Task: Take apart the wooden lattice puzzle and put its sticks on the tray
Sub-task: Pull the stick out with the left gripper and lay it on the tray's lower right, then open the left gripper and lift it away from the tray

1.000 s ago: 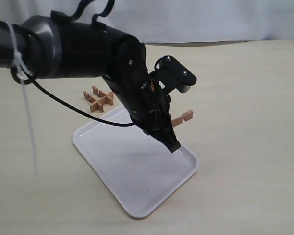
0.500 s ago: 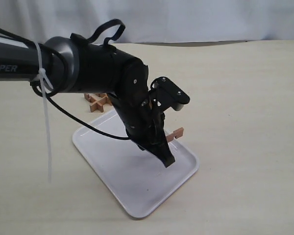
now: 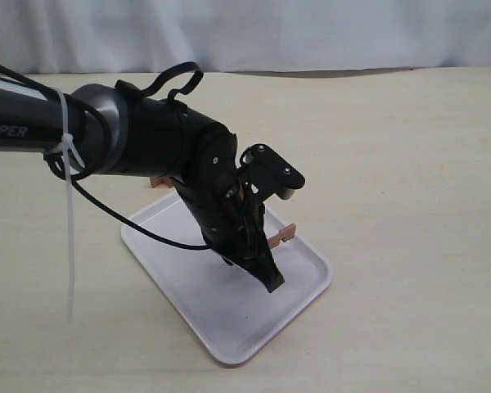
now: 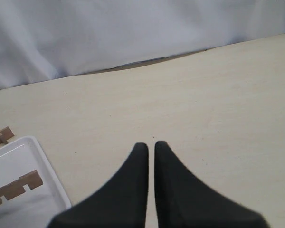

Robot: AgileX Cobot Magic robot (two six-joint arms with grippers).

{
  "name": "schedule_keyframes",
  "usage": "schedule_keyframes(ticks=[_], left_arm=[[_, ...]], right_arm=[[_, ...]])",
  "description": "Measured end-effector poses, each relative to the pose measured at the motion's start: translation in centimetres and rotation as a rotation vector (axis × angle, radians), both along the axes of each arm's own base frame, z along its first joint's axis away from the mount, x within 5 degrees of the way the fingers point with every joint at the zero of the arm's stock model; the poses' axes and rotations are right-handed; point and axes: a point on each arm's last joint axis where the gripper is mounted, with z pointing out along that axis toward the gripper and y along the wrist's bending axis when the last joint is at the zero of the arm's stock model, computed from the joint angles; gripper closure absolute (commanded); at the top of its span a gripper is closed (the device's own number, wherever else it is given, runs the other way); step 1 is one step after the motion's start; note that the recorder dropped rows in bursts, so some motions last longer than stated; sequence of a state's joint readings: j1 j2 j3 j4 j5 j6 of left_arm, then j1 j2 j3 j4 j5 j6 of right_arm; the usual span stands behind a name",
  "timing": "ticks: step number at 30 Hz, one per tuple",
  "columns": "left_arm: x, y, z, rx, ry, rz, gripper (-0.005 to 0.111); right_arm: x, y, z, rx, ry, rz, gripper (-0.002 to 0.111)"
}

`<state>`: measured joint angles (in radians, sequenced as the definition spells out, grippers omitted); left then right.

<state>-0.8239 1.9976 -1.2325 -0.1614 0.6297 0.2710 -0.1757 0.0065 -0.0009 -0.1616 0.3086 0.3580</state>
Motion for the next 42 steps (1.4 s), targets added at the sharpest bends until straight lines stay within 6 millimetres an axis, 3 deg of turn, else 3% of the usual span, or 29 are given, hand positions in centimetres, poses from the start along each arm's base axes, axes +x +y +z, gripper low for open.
schedule_keyframes(ticks=[6,11,14,19,23,26,36,42], left_arm=[[0.0,0.0,0.0,-0.001,0.002,0.008,0.057],[0.0,0.1,0.2,0.018,0.0,-0.008,0.051],[0.0,0.3,2.3,0.022,-0.018,-0.028,0.051],[0.1,1.2,8.1,-0.044,-0.156,-0.048,0.051],[1.5,3.9,11.8,-0.068,-0.273,0.03,0.051],[3.4,7.0,12.9,-0.052,-0.309,0.133,0.051],[8.7,17.4,12.1,0.01,-0.31,0.458,0.052],[10.4,19.5,9.9,0.004,-0.335,0.518,0.052]], right_arm=[[0.0,0.0,0.0,0.0,0.0,0.0,0.104],[0.0,0.0,0.0,0.0,0.0,0.0,0.104],[0.0,0.0,0.0,0.0,0.0,0.0,0.104],[0.0,0.0,0.0,0.0,0.0,0.0,0.104],[0.0,0.0,0.0,0.0,0.0,0.0,0.104],[0.0,0.0,0.0,0.0,0.0,0.0,0.104],[0.0,0.0,0.0,0.0,0.0,0.0,0.104],[0.0,0.0,0.0,0.0,0.0,0.0,0.104]])
